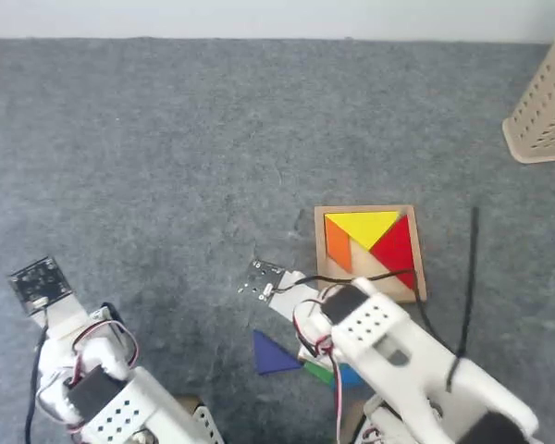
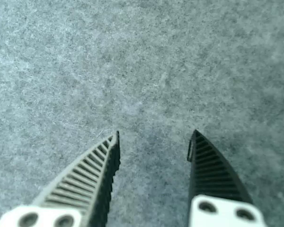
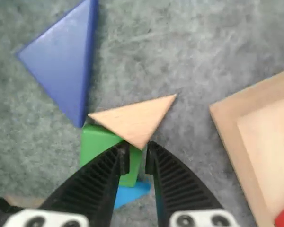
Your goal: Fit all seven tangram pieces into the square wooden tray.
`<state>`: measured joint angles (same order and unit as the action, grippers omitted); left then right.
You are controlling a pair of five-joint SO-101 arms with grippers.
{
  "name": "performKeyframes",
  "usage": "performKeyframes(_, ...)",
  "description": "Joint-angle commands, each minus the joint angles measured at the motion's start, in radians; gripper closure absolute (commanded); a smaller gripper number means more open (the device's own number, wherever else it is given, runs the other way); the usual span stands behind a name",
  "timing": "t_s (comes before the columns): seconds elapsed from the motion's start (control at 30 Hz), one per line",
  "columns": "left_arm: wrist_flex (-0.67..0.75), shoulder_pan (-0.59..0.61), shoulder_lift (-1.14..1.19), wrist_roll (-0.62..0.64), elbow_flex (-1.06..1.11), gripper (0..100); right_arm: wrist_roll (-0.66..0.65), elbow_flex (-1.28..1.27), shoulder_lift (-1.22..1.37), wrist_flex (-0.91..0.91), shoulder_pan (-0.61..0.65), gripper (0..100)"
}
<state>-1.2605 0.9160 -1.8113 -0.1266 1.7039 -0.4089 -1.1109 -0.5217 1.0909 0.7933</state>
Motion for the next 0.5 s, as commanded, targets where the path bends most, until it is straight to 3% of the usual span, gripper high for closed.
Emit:
performKeyframes(0.0, -0.003, -0.002, -0.011, 0.009, -0.019, 77, -0.009, 0.028, 0.079, -0.071, 0.007, 93.9)
performKeyframes(0.47, -0.003, -0.002, -0.011, 0.009, -0.019, 77, 0.066, 0.270, 0.234, -0.156, 0.002, 93.5)
